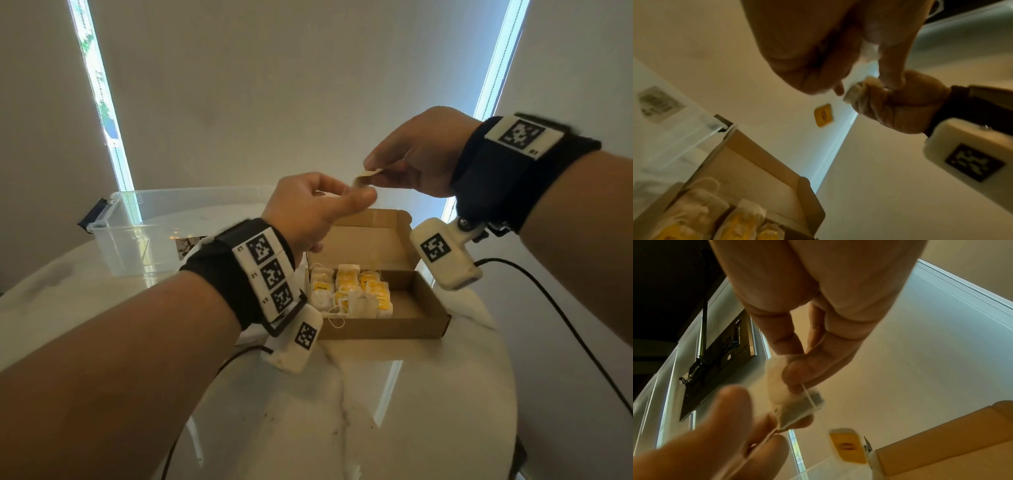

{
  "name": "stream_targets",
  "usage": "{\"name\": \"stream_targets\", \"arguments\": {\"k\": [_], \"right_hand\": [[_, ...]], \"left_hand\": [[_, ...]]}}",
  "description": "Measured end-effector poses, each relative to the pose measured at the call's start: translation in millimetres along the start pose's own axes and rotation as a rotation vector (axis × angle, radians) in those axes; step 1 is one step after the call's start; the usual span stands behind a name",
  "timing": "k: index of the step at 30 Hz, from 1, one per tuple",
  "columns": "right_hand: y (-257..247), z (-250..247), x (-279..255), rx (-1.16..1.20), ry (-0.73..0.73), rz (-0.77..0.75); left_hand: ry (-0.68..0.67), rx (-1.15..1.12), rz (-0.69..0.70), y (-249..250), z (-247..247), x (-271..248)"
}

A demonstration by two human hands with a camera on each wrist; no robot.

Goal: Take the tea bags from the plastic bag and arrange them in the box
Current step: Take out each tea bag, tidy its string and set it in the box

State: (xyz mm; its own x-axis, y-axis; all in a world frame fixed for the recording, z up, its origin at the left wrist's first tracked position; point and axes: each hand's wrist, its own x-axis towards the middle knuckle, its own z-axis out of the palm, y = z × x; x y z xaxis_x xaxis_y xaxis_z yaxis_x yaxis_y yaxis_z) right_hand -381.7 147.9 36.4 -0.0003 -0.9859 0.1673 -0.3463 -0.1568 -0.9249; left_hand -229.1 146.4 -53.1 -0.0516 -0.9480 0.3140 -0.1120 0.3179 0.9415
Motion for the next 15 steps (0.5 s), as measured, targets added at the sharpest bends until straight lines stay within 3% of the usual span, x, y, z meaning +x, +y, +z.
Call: {"name": "stream_targets", "arguments": {"k": [7, 12, 15], "right_hand": [[-2.8, 14.2, -7.1, 0.001, -0.022, 0.016], [6.1, 14.5, -2.7, 0.097, -0.028, 0.055], [19.3, 10.9, -2.4, 0.092, -0.032, 0.096]], "left_hand": [[0.133, 0.335, 0.376, 3.6, -2.0, 5.7], [0.106, 0.390, 0.401, 3.0, -10.7, 9.6], [0.140, 0.288, 0.347, 6.1, -14.6, 14.4]]}}
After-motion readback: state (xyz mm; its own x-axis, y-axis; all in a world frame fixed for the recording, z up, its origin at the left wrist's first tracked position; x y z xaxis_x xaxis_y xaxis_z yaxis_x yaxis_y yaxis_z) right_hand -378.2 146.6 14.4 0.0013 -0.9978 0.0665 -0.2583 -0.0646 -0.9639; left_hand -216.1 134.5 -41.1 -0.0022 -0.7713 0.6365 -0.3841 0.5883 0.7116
